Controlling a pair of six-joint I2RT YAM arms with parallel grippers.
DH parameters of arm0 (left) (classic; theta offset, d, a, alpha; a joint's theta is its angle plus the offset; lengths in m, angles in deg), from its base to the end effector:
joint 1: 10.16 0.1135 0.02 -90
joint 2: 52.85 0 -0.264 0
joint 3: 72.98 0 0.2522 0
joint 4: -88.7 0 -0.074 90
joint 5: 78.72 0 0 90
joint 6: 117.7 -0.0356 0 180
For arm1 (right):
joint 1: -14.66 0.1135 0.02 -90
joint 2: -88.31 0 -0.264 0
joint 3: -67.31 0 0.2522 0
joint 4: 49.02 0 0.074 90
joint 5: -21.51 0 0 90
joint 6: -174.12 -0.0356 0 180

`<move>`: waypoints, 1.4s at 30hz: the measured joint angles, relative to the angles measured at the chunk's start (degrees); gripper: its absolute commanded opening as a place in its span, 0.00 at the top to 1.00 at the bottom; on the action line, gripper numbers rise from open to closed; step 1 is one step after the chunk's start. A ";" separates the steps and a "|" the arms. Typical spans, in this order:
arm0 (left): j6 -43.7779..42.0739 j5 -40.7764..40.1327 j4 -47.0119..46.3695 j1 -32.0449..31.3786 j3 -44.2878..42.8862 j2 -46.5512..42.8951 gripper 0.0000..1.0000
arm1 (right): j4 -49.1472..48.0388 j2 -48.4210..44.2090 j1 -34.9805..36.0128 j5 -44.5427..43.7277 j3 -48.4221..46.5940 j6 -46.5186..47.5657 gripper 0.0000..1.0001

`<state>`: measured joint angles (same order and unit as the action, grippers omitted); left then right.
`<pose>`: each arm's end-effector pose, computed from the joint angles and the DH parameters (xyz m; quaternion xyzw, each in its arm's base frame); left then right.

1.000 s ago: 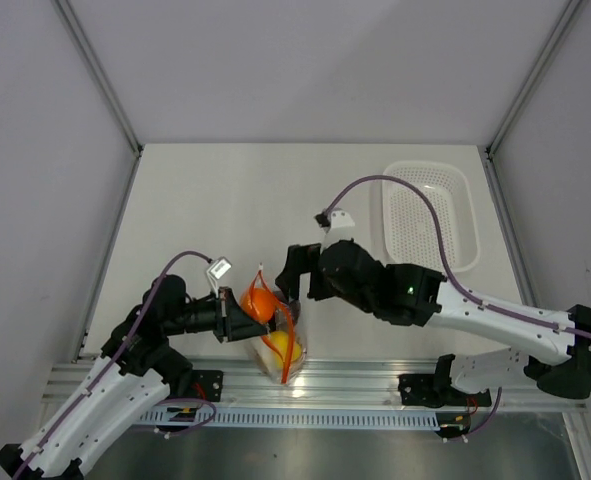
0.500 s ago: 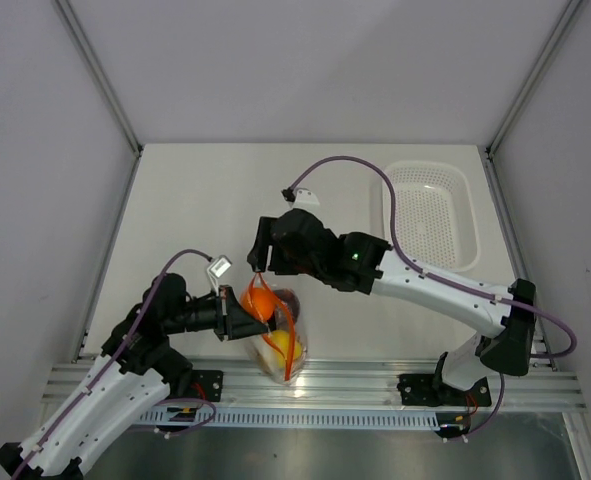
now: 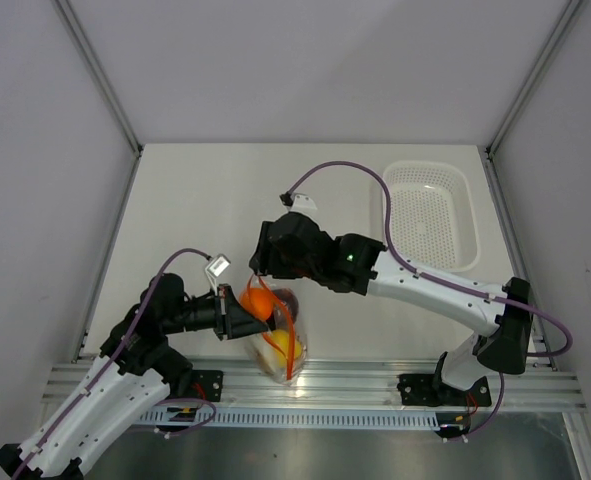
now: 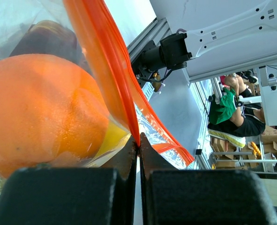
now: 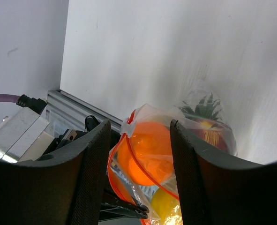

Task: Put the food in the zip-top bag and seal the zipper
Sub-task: Adjust the zipper food storage bag at the center of the board.

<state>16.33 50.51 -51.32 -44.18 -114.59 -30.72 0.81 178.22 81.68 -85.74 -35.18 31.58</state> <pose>0.0772 -0.0793 0.2615 0.1231 0.7877 -0.5524 0.2434 0.1470 0.3197 0.3671 -0.0455 0.8871 0.3119 0.3372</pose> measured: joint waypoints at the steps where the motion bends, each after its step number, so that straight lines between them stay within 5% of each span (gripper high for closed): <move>1: 0.00 -0.02 -0.11 0.00 0.00 0.00 0.99 | -0.28 0.00 0.02 0.13 0.17 0.00 0.45; 8: 0.00 -0.02 -0.20 0.00 0.00 0.00 0.99 | -1.64 0.85 0.24 1.51 1.68 -0.37 0.54; 16: -0.02 -0.02 -0.11 0.00 0.00 -0.02 0.99 | -2.99 2.67 0.24 2.93 1.70 -0.74 1.00; 22: -1.53 -0.74 1.49 0.00 -0.33 -0.07 0.98 | -3.72 0.48 0.57 0.57 4.04 -1.84 1.00; 27: -3.93 -3.72 3.82 0.00 -2.45 -1.95 0.73 | -1.14 -6.75 2.73 -6.75 6.56 -5.49 1.00; 30: -5.42 -5.75 2.91 0.00 -4.66 -3.87 0.45 | 1.44 -10.82 5.31 -11.39 6.97 -9.62 1.00; 32: -6.88 -7.34 1.36 0.00 -6.67 -4.39 0.13 | 3.21 -12.63 7.13 -14.25 6.97 -13.03 1.00; 34: -7.56 -8.70 -1.01 -0.02 -8.55 -4.20 0.01 | 4.90 -13.38 8.81 -17.11 6.95 -16.22 1.00; 42: -11.28 -15.06 -10.23 -5.49 -13.31 1.33 0.01 | 13.57 -13.33 13.73 -26.01 6.97 -33.40 1.00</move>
<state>5.05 35.45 -61.55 -49.66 -127.90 -29.39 14.39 164.88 95.41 -111.75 -28.20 -1.81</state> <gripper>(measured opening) 0.993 0.039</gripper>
